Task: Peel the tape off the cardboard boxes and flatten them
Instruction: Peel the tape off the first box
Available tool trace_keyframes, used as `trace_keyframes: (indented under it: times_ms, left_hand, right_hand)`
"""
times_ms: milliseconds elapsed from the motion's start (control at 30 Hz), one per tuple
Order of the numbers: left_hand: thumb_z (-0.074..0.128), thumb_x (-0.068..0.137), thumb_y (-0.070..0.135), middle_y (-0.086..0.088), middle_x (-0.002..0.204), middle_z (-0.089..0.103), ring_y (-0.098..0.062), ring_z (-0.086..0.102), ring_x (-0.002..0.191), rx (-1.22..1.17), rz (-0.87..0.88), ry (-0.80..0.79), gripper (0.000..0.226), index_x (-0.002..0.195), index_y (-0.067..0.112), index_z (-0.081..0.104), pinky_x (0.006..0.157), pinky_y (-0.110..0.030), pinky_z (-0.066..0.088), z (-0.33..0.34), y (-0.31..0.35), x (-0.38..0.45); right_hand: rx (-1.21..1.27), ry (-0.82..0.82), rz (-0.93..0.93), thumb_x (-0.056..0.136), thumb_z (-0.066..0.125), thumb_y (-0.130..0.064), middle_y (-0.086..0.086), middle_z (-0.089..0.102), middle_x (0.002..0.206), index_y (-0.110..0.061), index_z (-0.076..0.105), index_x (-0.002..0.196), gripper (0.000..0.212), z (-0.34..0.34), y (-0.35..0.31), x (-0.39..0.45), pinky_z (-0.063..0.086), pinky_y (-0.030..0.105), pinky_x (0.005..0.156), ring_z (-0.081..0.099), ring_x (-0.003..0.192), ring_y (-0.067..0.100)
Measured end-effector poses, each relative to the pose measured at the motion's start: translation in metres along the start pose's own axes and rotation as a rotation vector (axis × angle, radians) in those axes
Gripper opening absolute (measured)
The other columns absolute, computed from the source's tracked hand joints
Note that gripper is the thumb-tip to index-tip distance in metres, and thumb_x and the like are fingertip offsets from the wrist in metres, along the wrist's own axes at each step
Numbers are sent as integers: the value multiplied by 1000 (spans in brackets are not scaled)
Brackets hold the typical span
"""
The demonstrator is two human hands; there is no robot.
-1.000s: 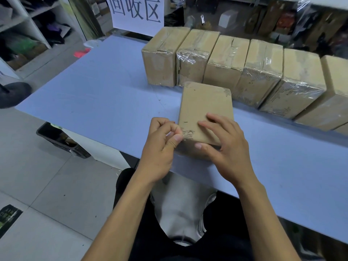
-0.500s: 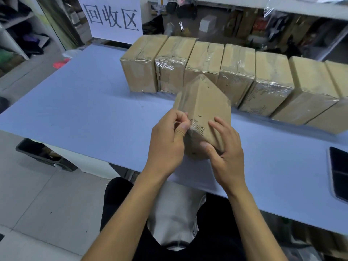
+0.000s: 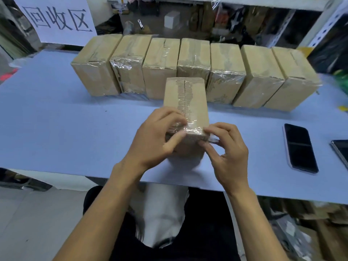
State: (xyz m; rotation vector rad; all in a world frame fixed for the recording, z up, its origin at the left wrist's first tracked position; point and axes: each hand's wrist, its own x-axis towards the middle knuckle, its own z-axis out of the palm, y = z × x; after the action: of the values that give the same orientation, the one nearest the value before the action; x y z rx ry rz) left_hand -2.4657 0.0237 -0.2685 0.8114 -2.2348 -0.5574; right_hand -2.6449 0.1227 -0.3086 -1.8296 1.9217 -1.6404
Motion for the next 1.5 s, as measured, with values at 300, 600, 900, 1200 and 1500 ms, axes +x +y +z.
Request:
trace_keyframes:
  times_ms: [300,600,900,1200,1500]
  left_hand:
    - [66,80,25,6,123,58,-17,60,108,114,-7,-48,31,111,25,71,74,-34,53,9,16,-3]
    - [66,68,58,4,114,59,-24,63,92,187,-31,22,48,99,22,72,66,-28,45,25,26,-1]
    - [71,86,30,-4,95,62,-27,56,81,248,190,78,19,82,11,69,67,-33,41,30,37,12]
    - [58,88,20,-2,85,66,-29,64,80,264,219,60,17,78,9,66,62,-20,17,33,38,8]
    - [48,92,34,5,87,66,-21,69,91,105,72,30,23,80,16,57,58,-45,46,30,37,7]
  right_hand:
    - [-194,51,-268,90,74,-2,10,74,101,1,76,91,4,-13,12,8,56,28,75,70,88,22]
    - [-280,-7,-312,97,66,-18,4,76,88,-4,75,88,19,-28,10,22,54,37,53,73,74,23]
    - [352,-145,286,78,85,-6,-5,73,87,-14,72,90,19,-34,-1,25,56,25,88,71,87,15]
    - [395,-299,187,77,79,0,0,63,124,-21,66,119,48,-28,8,23,51,28,99,62,118,19]
    - [359,-253,362,78,73,12,-21,67,115,-36,56,120,65,-17,1,14,55,17,85,66,106,3]
